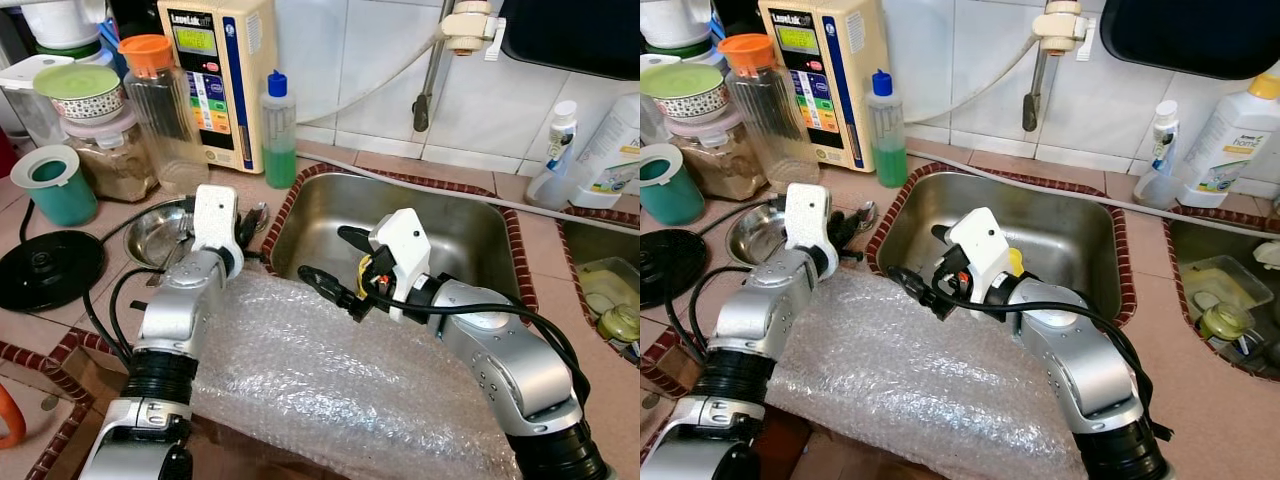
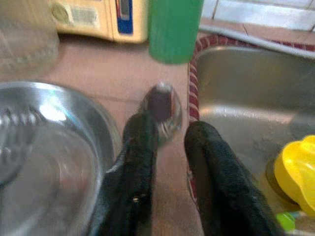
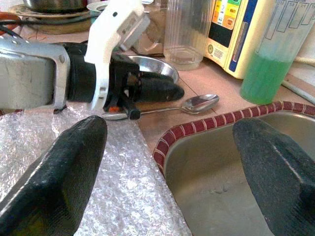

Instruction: Kitchen organization

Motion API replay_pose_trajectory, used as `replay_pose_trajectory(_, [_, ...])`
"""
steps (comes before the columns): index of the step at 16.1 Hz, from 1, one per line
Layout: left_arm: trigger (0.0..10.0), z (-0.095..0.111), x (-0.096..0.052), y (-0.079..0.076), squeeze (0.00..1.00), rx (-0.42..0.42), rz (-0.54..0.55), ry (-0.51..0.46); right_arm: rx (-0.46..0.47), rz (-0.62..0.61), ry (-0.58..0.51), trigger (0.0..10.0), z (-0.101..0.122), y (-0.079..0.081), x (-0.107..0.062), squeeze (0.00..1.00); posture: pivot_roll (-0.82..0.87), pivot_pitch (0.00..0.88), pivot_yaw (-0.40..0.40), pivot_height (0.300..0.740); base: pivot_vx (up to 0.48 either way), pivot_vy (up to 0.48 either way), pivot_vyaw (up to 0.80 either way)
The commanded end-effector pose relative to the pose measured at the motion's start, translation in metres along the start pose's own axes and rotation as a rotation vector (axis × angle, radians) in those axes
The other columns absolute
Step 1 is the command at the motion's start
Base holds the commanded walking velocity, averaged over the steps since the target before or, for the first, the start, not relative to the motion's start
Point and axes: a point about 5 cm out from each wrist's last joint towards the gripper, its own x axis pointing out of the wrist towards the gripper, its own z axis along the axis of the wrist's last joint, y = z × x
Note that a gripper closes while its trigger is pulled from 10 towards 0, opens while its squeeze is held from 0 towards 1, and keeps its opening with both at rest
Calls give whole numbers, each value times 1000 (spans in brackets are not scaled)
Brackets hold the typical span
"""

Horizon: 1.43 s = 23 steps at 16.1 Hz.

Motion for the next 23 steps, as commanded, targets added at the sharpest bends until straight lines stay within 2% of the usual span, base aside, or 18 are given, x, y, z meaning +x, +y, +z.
replay_pose_trajectory(1, [10000,3,3,-5,1000,-19,-27,10,-25,6,-6,10000,4,4,-1,0,11,0,-1,740,0,0,0])
replay_pose_trajectory(5, [10000,-6,3,-14,1000,-37,-38,34,24,112,-26,10000,9,15,-3,0,9,0,-6,740,0,0,0])
replay_pose_trajectory(7, [10000,-10,2,-13,1000,-38,-34,53,20,126,-9,10000,9,15,-6,0,11,0,-12,740,0,0,0])
replay_pose_trajectory(11, [10000,-16,4,0,1000,6,31,102,23,130,7,10000,8,14,-8,0,10,0,-19,740,0,0,0])
replay_pose_trajectory(14, [10000,-21,5,11,1000,-4,63,147,17,142,23,10000,7,17,-9,0,6,0,-24,740,0,0,0])
replay_pose_trajectory(17, [10000,-20,7,15,1000,-20,78,141,6,150,34,10000,6,18,-10,0,2,0,-29,740,0,0,0])
replay_pose_trajectory(18, [10000,-19,8,13,0,-11,71,143,1,151,37,10000,6,18,-10,0,-1,0,-28,740,0,0,0])
replay_pose_trajectory(22, [10000,-33,10,9,0,-23,23,230,-4,150,41,10000,6,19,-11,0,-11,0,-24,740,0,0,0])
replay_pose_trajectory(23, [6157,-35,10,10,0,-29,25,243,-7,147,43,10000,6,18,-11,0,-11,0,-24,740,0,0,0])
